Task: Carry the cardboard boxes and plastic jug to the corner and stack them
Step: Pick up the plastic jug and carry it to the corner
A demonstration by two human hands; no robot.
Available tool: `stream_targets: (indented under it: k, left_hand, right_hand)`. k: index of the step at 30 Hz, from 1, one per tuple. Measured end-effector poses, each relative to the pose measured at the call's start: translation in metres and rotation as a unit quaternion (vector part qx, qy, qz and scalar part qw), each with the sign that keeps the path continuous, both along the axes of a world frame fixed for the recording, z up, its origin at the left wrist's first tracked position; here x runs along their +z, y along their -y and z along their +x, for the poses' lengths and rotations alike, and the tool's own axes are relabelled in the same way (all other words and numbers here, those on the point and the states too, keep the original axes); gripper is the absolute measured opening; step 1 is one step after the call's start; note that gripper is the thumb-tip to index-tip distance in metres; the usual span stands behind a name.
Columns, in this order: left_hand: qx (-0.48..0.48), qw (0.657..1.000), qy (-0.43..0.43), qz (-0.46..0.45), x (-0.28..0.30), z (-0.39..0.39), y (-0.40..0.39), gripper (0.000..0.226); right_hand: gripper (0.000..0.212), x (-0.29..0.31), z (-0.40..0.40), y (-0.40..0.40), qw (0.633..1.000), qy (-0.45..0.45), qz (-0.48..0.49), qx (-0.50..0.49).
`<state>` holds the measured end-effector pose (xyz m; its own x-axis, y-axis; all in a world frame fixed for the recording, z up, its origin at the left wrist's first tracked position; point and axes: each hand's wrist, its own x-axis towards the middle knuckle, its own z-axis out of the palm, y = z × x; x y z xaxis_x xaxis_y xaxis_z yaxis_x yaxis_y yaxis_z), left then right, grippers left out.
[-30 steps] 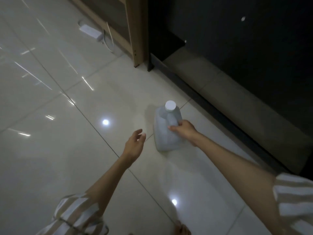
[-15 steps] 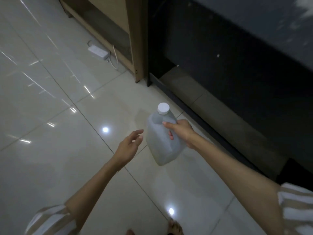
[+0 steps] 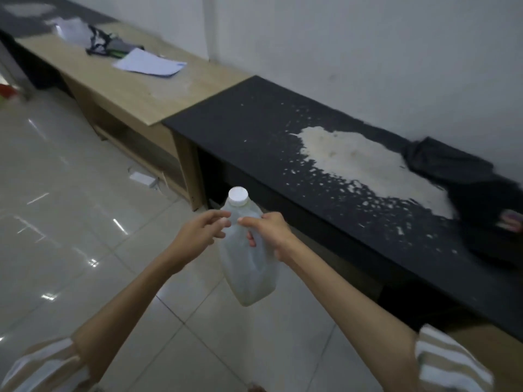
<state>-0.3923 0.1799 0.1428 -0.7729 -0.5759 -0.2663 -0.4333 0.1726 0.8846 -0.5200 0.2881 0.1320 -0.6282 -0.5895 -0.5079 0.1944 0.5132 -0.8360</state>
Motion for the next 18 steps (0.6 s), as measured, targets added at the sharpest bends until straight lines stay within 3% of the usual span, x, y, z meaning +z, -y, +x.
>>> stream_targets:
  k: [5, 10, 18]
  left_hand:
    - [-0.044, 0.999, -0.027, 0.016, 0.034, 0.013, -0.072, 0.028]
    - [-0.097, 0.993, -0.060, -0.025, 0.035, 0.034, -0.147, 0.025]
    - [-0.227, 0.972, -0.050, -0.030, 0.051, 0.032, -0.282, 0.027]
  right_hand:
    - [0.036, 0.053, 0.019, -0.076, 0.997, -0.018, -0.016, -0.072]
    - [0.037, 0.086, 0.045, -0.168, 0.988, -0.002, -0.033, -0.154]
    - [0.036, 0.104, 0.086, -0.348, 0.956, 0.014, -0.022, -0.292]
